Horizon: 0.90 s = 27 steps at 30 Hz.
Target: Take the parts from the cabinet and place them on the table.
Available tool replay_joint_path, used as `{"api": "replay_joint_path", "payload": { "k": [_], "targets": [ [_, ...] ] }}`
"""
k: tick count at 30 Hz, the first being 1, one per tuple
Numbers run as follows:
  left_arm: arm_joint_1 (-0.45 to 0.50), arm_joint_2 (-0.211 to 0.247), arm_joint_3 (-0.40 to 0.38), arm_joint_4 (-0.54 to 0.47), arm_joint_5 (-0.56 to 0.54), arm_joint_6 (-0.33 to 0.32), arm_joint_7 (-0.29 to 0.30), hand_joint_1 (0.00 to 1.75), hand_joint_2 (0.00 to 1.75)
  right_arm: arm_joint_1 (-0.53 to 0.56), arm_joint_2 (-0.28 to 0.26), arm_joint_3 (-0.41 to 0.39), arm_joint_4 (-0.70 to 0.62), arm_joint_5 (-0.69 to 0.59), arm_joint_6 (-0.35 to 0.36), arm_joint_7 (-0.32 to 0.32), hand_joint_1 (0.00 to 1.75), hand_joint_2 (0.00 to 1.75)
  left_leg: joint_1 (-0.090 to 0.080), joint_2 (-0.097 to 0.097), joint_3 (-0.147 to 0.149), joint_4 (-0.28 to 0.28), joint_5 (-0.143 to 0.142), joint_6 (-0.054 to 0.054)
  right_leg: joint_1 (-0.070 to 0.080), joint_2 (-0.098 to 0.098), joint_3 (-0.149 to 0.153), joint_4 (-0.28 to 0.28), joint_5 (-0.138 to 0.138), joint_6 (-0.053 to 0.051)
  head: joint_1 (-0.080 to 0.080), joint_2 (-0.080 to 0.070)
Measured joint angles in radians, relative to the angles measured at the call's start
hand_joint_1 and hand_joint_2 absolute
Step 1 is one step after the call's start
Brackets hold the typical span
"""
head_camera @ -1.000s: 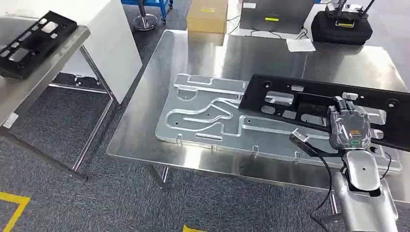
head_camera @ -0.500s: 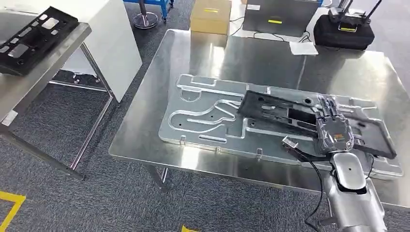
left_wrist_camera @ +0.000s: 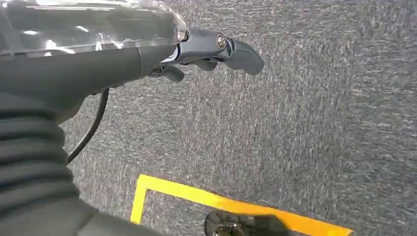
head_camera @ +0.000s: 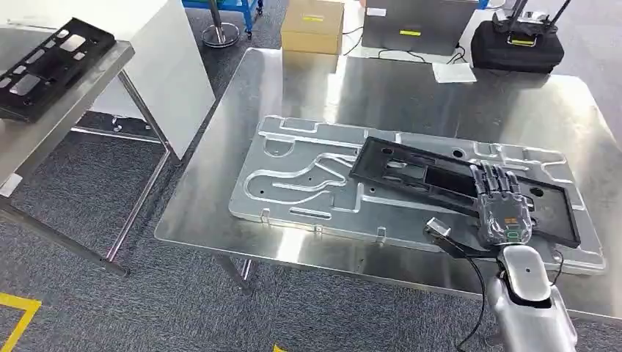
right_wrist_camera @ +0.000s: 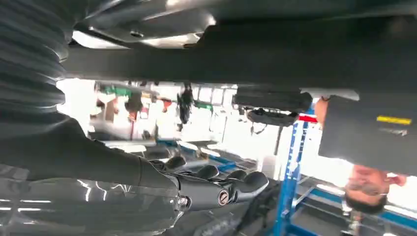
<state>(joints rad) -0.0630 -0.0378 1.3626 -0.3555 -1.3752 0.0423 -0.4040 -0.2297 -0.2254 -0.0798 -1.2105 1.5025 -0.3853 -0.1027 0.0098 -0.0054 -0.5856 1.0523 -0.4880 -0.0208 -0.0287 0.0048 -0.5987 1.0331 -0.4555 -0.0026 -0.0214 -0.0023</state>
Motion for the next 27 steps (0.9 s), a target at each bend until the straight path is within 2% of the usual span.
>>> {"api": "replay_joint_path", "payload": {
  "k": [1, 3, 4, 5, 6, 8, 9, 10, 13, 14, 15, 16, 18, 19, 20, 21, 23, 24, 25, 27],
  "targets": [
    [-0.001, 0.000, 0.000, 0.000, 0.001, -0.001, 0.000, 0.00, 0.00, 0.007, 0.015, -0.013, -0.023, -0.029, 0.012, -0.011, 0.00, 1.75, 0.000, 0.000, -0.027, 0.062, -0.037, -0.003, 0.001, -0.001, 0.000, 0.000, -0.001, -0.006, 0.000, 0.000],
    [0.000, 0.000, 0.000, 0.001, 0.002, -0.002, 0.002, 0.00, 0.00, 0.031, 0.056, -0.039, -0.082, -0.097, 0.044, -0.040, 0.00, 1.75, 0.001, 0.000, -0.104, 0.228, -0.111, -0.007, 0.007, -0.003, 0.000, 0.000, -0.002, -0.010, 0.000, 0.000],
    [0.001, 0.000, 0.000, 0.002, 0.002, -0.002, 0.002, 0.00, 0.00, 0.047, 0.084, -0.051, -0.129, -0.136, 0.065, -0.052, 0.00, 1.75, 0.001, 0.000, -0.128, 0.278, -0.121, -0.007, 0.009, -0.003, 0.001, 0.001, -0.003, -0.011, 0.000, 0.000],
    [0.003, -0.001, 0.000, 0.002, 0.002, -0.003, 0.004, 0.00, 0.00, 0.063, 0.109, -0.058, -0.175, -0.168, 0.086, -0.062, 0.00, 1.75, 0.001, 0.000, -0.129, 0.277, -0.106, -0.005, 0.012, -0.002, 0.002, 0.001, -0.004, -0.013, 0.000, 0.000],
    [0.003, -0.002, 0.000, 0.002, 0.003, -0.003, 0.005, 0.00, 0.00, 0.076, 0.131, -0.063, -0.221, -0.199, 0.103, -0.072, 0.00, 1.75, 0.000, 0.000, -0.110, 0.233, -0.073, -0.001, 0.014, -0.002, 0.004, 0.001, -0.005, -0.014, 0.000, 0.000],
    [0.003, -0.002, 0.000, 0.002, 0.004, -0.004, 0.005, 0.00, 0.00, 0.098, 0.173, -0.066, -0.322, -0.250, 0.137, -0.084, 0.00, 1.75, -0.002, 0.000, -0.028, 0.061, 0.016, 0.014, 0.018, 0.001, 0.010, 0.002, -0.008, -0.013, 0.000, 0.000],
    [0.003, -0.001, 0.000, 0.002, 0.005, -0.005, 0.005, 0.00, 0.00, 0.111, 0.194, -0.065, -0.374, -0.282, 0.149, -0.094, 0.00, 1.75, -0.008, -0.001, 0.004, -0.013, 0.031, 0.027, 0.016, 0.001, 0.010, 0.001, -0.009, -0.012, 0.000, 0.000],
    [0.001, -0.001, 0.002, 0.002, 0.006, -0.006, 0.005, 0.00, 0.00, 0.123, 0.214, -0.065, -0.422, -0.322, 0.162, -0.104, 0.00, 1.75, -0.012, 0.000, 0.016, -0.031, 0.025, 0.029, 0.024, 0.001, 0.007, 0.006, -0.012, -0.006, 0.002, 0.000],
    [0.004, -0.002, 0.005, 0.002, 0.008, -0.010, 0.006, 0.00, 0.00, 0.173, 0.266, -0.050, -0.569, -0.418, 0.204, -0.111, 0.00, 1.75, -0.017, -0.001, 0.013, -0.031, 0.025, 0.032, 0.016, 0.000, 0.008, 0.000, -0.008, 0.009, 0.000, 0.000],
    [0.005, -0.003, 0.006, 0.002, 0.012, -0.013, 0.007, 0.00, 0.00, 0.186, 0.279, -0.042, -0.621, -0.443, 0.214, -0.112, 0.00, 1.75, -0.008, 0.000, 0.021, -0.050, 0.034, 0.038, 0.023, 0.001, 0.010, 0.001, -0.013, 0.016, 0.000, 0.000],
    [0.005, -0.003, 0.007, 0.002, 0.017, -0.016, 0.008, 0.00, 0.00, 0.202, 0.288, -0.032, -0.665, -0.471, 0.224, -0.114, 0.00, 1.75, -0.005, 0.002, 0.028, -0.059, 0.040, 0.041, 0.018, 0.000, 0.005, 0.019, -0.029, 0.020, 0.002, 0.000],
    [0.004, -0.003, 0.010, 0.002, 0.025, -0.018, 0.010, 0.00, 0.00, 0.214, 0.293, -0.022, -0.704, -0.497, 0.232, -0.117, 0.00, 1.75, -0.004, 0.005, 0.029, -0.060, 0.047, 0.050, 0.017, 0.001, -0.015, 0.067, -0.068, 0.021, 0.003, 0.000],
    [0.003, -0.003, 0.020, 0.004, 0.038, -0.022, 0.010, 0.00, 0.00, 0.250, 0.303, 0.000, -0.774, -0.554, 0.239, -0.129, 0.00, 1.75, -0.005, 0.005, 0.026, -0.058, 0.047, 0.050, 0.014, 0.000, -0.084, 0.221, -0.152, 0.026, 0.003, 0.000],
    [0.003, -0.003, 0.025, 0.006, 0.044, -0.024, 0.007, 0.00, 0.00, 0.269, 0.307, 0.011, -0.804, -0.575, 0.237, -0.139, 0.00, 1.75, -0.005, 0.005, 0.024, -0.056, 0.046, 0.050, 0.013, 0.000, -0.107, 0.273, -0.170, 0.029, 0.003, 0.000],
    [0.004, -0.003, 0.029, 0.008, 0.048, -0.025, 0.004, 0.00, 0.00, 0.291, 0.311, 0.027, -0.840, -0.599, 0.235, -0.149, 0.00, 1.75, -0.004, 0.005, 0.021, -0.053, 0.046, 0.049, 0.012, 0.000, -0.119, 0.300, -0.169, 0.031, 0.003, 0.000],
    [0.005, -0.002, 0.031, 0.010, 0.054, -0.025, 0.003, 0.00, 0.00, 0.305, 0.315, 0.039, -0.867, -0.621, 0.232, -0.157, 0.00, 1.75, -0.004, 0.005, 0.018, -0.050, 0.046, 0.048, 0.010, -0.001, -0.103, 0.271, -0.144, 0.032, 0.003, 0.000],
    [0.003, -0.003, 0.037, 0.013, 0.063, -0.024, 0.002, 0.00, 0.00, 0.340, 0.322, 0.060, -0.925, -0.675, 0.223, -0.173, 0.00, 1.75, -0.002, 0.003, 0.014, -0.041, 0.043, 0.044, 0.005, -0.005, -0.016, 0.115, -0.063, 0.035, 0.003, 0.000],
    [0.003, -0.003, 0.042, 0.013, 0.067, -0.023, 0.002, 0.00, 0.00, 0.363, 0.326, 0.072, -0.954, -0.711, 0.223, -0.180, 0.00, 1.75, 0.000, 0.001, 0.011, -0.033, 0.040, 0.038, 0.002, -0.007, 0.038, 0.016, -0.037, 0.035, 0.003, 0.000],
    [0.004, -0.003, 0.048, 0.013, 0.076, -0.022, 0.003, 0.00, 0.00, 0.388, 0.334, 0.091, -0.987, -0.773, 0.227, -0.188, 0.00, 1.75, -0.005, 0.000, 0.009, -0.029, 0.038, 0.030, 0.009, -0.005, 0.036, 0.021, -0.047, 0.026, 0.002, 0.000],
    [0.005, -0.003, 0.058, 0.013, 0.091, -0.020, 0.005, 0.00, 0.00, 0.459, 0.348, 0.122, -1.052, -0.894, 0.243, -0.212, 0.00, 1.75, -0.006, -0.003, 0.007, -0.024, 0.040, 0.019, 0.011, -0.002, 0.031, 0.012, -0.035, 0.015, 0.001, 0.000]
  ]
}}
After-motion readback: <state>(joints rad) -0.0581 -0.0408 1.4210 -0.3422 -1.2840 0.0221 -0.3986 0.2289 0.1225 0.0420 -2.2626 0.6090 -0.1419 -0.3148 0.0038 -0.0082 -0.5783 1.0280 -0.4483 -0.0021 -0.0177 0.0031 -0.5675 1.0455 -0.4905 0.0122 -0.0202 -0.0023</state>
